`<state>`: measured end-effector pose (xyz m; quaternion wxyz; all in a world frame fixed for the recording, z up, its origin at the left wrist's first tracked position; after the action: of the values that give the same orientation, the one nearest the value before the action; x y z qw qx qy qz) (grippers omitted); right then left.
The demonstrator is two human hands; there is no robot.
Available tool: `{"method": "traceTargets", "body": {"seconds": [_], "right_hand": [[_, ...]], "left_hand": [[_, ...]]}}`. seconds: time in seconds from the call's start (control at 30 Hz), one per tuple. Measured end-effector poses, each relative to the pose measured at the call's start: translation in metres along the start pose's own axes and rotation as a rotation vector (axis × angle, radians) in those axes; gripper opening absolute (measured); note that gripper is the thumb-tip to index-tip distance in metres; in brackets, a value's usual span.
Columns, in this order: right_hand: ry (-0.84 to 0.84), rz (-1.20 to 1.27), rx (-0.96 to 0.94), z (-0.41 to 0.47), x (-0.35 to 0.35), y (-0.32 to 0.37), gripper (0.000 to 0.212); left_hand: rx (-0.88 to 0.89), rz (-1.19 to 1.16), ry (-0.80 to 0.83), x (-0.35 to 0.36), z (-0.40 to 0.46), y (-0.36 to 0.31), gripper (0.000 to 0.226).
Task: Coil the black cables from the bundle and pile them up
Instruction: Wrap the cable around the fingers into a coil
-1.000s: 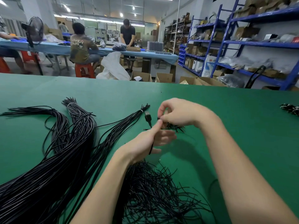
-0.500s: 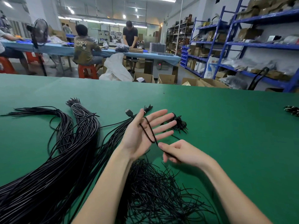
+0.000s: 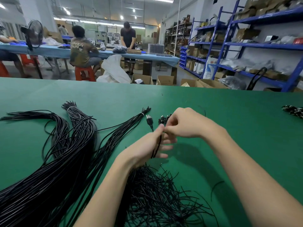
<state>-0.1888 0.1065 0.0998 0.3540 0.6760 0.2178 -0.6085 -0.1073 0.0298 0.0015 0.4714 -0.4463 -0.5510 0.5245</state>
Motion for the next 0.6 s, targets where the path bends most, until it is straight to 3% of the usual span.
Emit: {"method": "traceTargets", "body": {"seconds": [0.13,0.2,0.3,0.4,0.5,0.6], "right_hand": [[-0.292,0.456,0.051,-0.031,0.026,0.003,0.016],[-0.282,0.826,0.105,-0.043,0.051,-0.001,0.012],[-0.029,1.181,0.204,-0.048,0.089,-0.004,0.021],[0.258,1.324,0.214,-0.05,0.11,-0.007,0.028],[0.53,1.331,0.207,-0.05,0.118,-0.018,0.031],[0.625,1.115,0.208,-0.043,0.107,-0.033,0.029]], "left_hand": [[0.11,-0.015,-0.147,-0.015,0.003,-0.002,0.056],[0.15,-0.068,-0.163,-0.012,0.006,-0.004,0.061],[0.189,-0.336,-0.221,-0.012,0.007,-0.008,0.063],[0.271,-0.633,-0.18,-0.02,0.001,-0.02,0.066],[0.319,-0.789,-0.034,-0.022,-0.01,-0.033,0.07],[0.265,-0.672,0.143,-0.014,-0.019,-0.036,0.074]]}}
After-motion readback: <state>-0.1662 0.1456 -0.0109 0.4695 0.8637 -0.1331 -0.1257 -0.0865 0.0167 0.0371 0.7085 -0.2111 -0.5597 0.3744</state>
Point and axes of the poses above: each hand's wrist, its own z-axis towards the middle knuckle, its own x-axis out of the palm, y = z × x, the point moved 5 cm from there along z, towards the middle knuckle, and after that the axes turned 9 degrees about x, right-handed, at the moved point
